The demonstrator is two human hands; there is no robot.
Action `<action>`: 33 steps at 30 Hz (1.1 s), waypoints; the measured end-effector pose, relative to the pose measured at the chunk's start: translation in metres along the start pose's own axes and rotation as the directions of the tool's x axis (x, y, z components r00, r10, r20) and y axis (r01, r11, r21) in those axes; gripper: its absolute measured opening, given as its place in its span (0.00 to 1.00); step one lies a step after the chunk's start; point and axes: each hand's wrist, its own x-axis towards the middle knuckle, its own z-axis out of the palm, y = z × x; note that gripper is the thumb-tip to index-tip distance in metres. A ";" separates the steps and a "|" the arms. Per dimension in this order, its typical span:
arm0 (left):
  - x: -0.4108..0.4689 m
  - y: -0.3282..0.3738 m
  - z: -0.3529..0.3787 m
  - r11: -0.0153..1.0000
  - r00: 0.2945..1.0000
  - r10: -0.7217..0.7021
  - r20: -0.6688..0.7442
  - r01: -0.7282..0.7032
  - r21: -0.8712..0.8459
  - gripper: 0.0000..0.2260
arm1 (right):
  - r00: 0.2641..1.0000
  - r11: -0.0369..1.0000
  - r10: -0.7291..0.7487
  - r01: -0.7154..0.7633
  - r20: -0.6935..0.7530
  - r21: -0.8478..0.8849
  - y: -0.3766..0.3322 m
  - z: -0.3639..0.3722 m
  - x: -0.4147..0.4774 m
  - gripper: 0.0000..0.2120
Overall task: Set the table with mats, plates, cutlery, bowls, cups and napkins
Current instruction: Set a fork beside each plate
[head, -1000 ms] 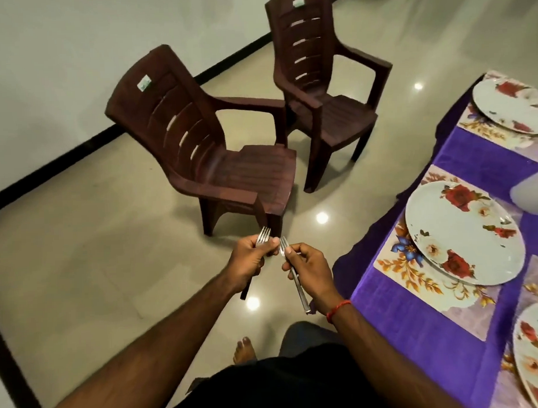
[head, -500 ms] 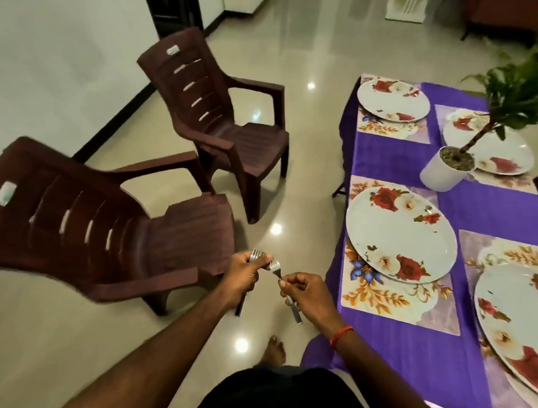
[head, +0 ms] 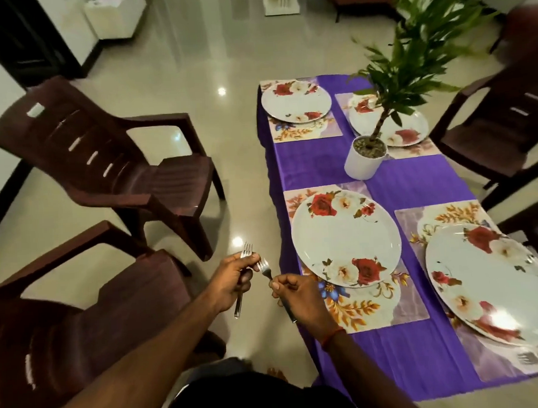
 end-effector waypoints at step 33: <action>0.226 0.078 0.100 0.823 0.906 -0.242 0.347 0.003 0.568 0.11 | 0.243 0.784 0.529 -0.507 -0.813 0.359 0.054 -0.080 0.043 0.21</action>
